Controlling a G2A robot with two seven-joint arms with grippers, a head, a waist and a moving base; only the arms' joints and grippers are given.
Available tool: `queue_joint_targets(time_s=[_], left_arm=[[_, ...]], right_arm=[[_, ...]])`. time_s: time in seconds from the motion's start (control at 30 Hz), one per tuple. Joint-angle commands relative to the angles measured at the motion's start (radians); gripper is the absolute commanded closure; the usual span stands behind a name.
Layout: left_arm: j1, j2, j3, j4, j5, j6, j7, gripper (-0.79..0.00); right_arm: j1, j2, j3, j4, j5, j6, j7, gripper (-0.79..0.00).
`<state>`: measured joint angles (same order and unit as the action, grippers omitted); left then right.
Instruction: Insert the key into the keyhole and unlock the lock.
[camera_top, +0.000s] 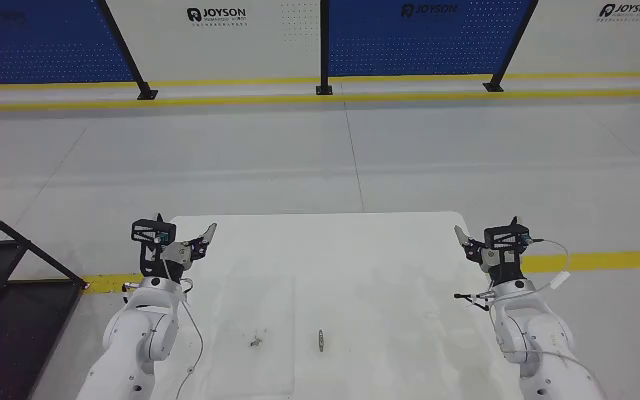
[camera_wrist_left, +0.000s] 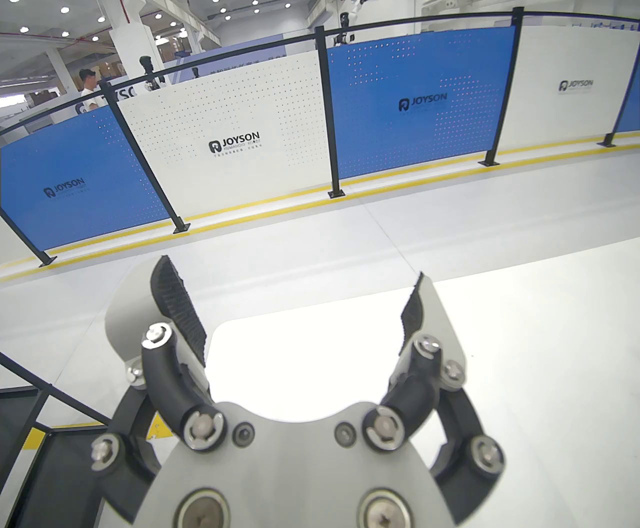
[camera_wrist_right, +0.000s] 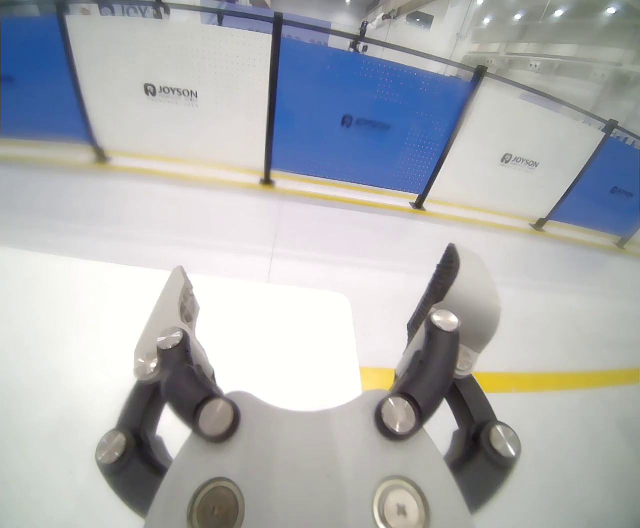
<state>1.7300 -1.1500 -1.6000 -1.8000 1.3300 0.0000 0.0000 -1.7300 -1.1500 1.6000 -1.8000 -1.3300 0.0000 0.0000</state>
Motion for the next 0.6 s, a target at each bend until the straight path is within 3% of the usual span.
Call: queue_joint_targets(time_s=[0.0,0.37,0.47,0.57], left_arm=[[0.0,0.0,0.0,0.0,0.0,0.0,0.0,-0.784],[0.004,0.001,0.004,-0.014,0.017,-0.013,0.006,-0.785],[0.066,0.003,0.005,-0.075,0.016,-0.091,0.025,-0.785],[0.187,0.009,-0.018,-0.173,-0.012,-0.217,0.041,-0.785]], right_arm=[[0.0,0.0,0.0,0.0,0.0,0.0,0.0,-0.784],[0.0,0.0,0.0,0.0,0.0,0.0,0.0,-0.785],[0.0,0.0,0.0,0.0,0.0,0.0,0.0,-0.785],[0.0,0.0,0.0,0.0,0.0,0.0,0.0,-0.785]])
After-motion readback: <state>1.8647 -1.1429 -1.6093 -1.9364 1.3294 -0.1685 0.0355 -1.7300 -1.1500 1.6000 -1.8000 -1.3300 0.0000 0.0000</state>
